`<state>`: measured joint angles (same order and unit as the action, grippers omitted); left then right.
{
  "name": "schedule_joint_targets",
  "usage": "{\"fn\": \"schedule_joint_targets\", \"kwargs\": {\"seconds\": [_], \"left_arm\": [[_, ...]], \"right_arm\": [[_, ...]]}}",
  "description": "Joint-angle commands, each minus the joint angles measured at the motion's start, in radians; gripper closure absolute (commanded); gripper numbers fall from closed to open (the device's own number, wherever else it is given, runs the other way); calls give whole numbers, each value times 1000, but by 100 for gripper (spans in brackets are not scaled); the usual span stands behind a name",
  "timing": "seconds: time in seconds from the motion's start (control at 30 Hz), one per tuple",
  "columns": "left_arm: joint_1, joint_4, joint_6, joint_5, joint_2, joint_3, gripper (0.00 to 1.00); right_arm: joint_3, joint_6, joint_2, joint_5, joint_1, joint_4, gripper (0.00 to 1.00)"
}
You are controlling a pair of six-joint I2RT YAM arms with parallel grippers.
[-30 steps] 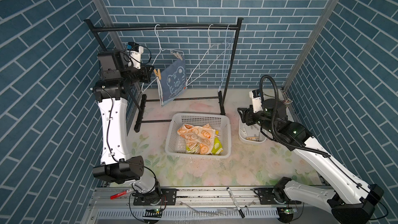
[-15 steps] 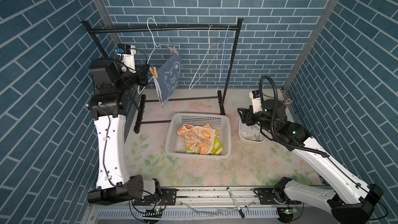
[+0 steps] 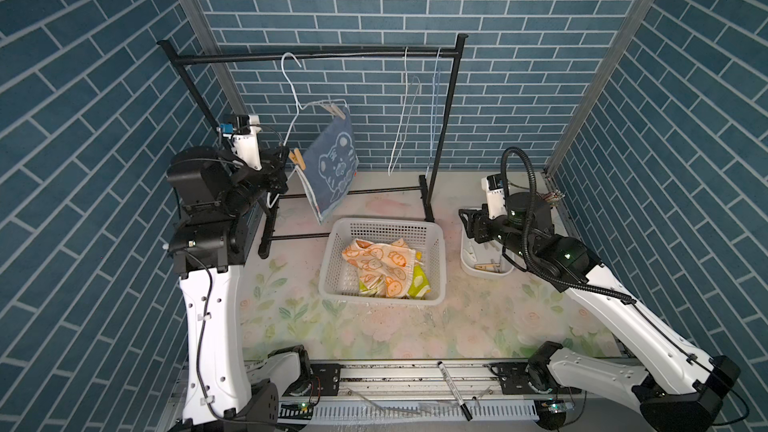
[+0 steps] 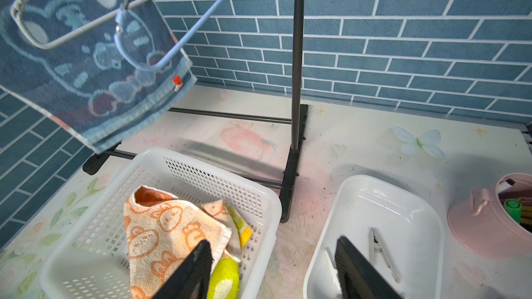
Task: Remove the clothespins securing towels to the hanger
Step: Pick up the hanger from the clothesline.
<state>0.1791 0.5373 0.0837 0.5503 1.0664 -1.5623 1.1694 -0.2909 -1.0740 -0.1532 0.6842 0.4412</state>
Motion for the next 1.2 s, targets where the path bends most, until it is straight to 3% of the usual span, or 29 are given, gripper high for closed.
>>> {"fn": "schedule_joint_targets", "kwargs": {"seconds": [0.0,0.17,0.27,0.6,0.93,1.03,1.17], "left_arm": [[6,17,26,17,-119,52,100],[-3,209,10,16,-233,30,100],[-62,287,12,-27,-264,13,100],[-69,302,118,36,-347,115,100],[-93,191,238,87,-402,363,100],[-141,145,263,61,-403,425,100],[-295,125,225,-84,-367,453,100]], "right_arm": [[5,-25,10,5,-5,-4,31],[23,-25,-11,18,-6,-4,31],[26,-37,-21,23,-6,-7,32],[60,-82,-27,118,-5,-10,33],[99,-199,-54,278,-4,-72,40],[114,-272,-85,346,-5,-118,43],[119,-357,-127,396,-3,-174,43]]}}
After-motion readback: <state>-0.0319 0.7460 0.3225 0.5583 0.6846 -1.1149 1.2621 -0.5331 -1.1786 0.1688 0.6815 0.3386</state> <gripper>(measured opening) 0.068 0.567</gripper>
